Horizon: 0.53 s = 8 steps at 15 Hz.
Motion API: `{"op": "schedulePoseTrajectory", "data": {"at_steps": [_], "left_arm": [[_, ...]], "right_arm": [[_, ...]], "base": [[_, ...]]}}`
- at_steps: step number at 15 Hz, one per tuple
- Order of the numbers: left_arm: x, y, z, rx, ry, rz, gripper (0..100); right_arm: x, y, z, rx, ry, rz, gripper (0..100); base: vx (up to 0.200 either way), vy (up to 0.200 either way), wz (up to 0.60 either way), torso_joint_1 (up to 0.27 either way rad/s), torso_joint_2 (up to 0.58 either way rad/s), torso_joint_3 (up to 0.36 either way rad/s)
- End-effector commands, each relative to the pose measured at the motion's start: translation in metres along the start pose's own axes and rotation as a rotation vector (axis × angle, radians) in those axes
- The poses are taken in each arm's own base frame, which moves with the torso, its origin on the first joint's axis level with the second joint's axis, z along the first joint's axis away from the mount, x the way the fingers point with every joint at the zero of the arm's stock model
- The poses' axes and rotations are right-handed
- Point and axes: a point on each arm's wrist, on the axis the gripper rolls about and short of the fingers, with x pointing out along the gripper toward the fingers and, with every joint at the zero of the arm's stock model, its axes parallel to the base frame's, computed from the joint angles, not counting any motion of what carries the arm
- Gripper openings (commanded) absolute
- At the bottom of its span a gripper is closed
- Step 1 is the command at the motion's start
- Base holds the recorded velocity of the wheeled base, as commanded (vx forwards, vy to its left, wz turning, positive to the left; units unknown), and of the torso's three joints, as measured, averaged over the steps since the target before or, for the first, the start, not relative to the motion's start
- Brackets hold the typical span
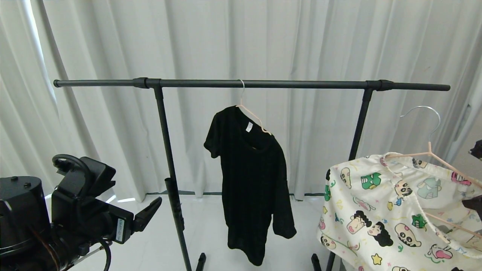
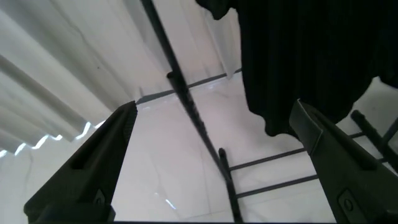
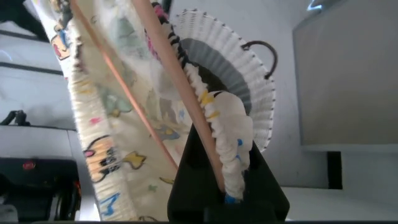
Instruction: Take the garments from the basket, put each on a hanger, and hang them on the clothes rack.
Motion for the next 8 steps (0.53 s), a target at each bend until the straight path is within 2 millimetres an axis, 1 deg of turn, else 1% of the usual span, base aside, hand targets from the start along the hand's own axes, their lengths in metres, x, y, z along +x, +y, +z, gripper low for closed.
{"op": "schedulePoseTrajectory", "data": {"at_steps": [1,4,5,7,8], "left_arm": [[0.0,0.0,0.0,-0.001,-0.001,0.001,100],[0.0,0.001,0.0,-0.004,0.001,0.006,100],[0.0,0.001,0.0,-0.003,0.0,0.005,100],[0.0,0.001,0.0,-0.004,0.0,0.005,100],[0.0,0.001,0.0,-0.005,-0.002,0.007,100]], "right_arm": [[0.007,0.001,0.007,-0.004,-0.019,0.001,0],[0.015,0.004,0.034,-0.012,-0.086,0.019,0],[0.016,0.005,0.039,-0.013,-0.094,0.025,0],[0.018,0.015,0.062,-0.02,-0.137,0.063,0],[0.02,0.016,0.068,-0.021,-0.144,0.069,0]], "base": [[0.2,0.0,0.0,0.002,0.0,0.007],[0.2,0.0,0.0,-0.006,0.0,0.006],[0.2,0.0,0.0,0.002,0.0,0.002],[0.2,0.0,0.0,0.005,0.0,0.007],[0.2,0.0,0.0,0.002,0.0,-0.002]]}}
